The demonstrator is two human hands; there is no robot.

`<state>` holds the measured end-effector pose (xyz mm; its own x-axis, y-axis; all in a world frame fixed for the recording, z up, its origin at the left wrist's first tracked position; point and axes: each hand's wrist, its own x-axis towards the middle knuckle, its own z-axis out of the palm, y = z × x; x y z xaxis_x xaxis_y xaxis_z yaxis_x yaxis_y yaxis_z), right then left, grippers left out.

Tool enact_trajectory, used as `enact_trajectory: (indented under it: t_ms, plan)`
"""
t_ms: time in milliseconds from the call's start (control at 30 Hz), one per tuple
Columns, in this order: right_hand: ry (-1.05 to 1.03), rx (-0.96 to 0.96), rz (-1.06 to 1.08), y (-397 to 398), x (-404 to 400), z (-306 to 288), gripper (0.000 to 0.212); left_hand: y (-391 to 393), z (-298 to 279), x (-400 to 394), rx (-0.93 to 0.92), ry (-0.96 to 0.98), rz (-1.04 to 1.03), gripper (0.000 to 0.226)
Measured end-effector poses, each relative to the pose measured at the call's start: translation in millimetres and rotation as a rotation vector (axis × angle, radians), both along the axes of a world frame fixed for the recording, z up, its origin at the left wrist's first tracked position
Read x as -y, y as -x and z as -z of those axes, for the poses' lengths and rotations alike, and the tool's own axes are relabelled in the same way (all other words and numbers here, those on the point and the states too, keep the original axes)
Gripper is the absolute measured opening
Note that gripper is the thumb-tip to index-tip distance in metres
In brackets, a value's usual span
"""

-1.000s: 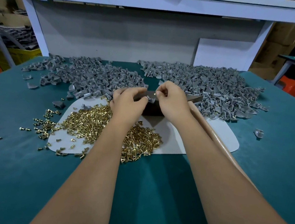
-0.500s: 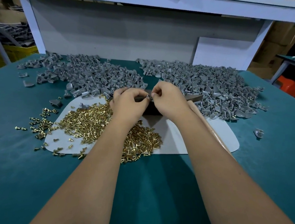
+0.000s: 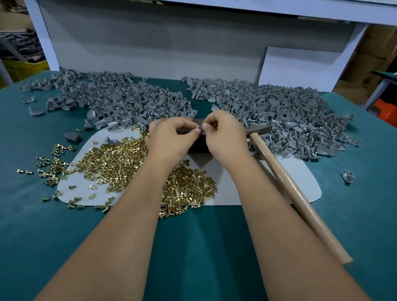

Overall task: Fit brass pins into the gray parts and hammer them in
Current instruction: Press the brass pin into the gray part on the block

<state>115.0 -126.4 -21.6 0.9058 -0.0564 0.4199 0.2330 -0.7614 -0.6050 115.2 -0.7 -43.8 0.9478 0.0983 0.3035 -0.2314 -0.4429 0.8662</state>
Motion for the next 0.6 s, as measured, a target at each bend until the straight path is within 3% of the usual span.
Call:
enact_trajectory:
  t_ms: [167,267,467,600]
  plan:
    - [0.227,0.06,0.043,0.6,-1.3,-0.3,0.004,-1.3,0.4,0.7,-0.017,0.037,0.008,0.004]
    - [0.366,0.093,0.059,0.8,-3.1,-3.1,0.011,0.1,0.0,1.0,-0.016,0.049,0.024,0.007]
    - [0.41,0.083,0.058,4.5,-5.1,-6.4,0.015,0.3,-0.6,1.3,-0.021,0.027,0.001,0.015]
    - [0.478,0.153,0.039,7.0,-6.7,-5.2,0.013,0.7,-0.1,0.8,-0.071,0.008,-0.021,0.008]
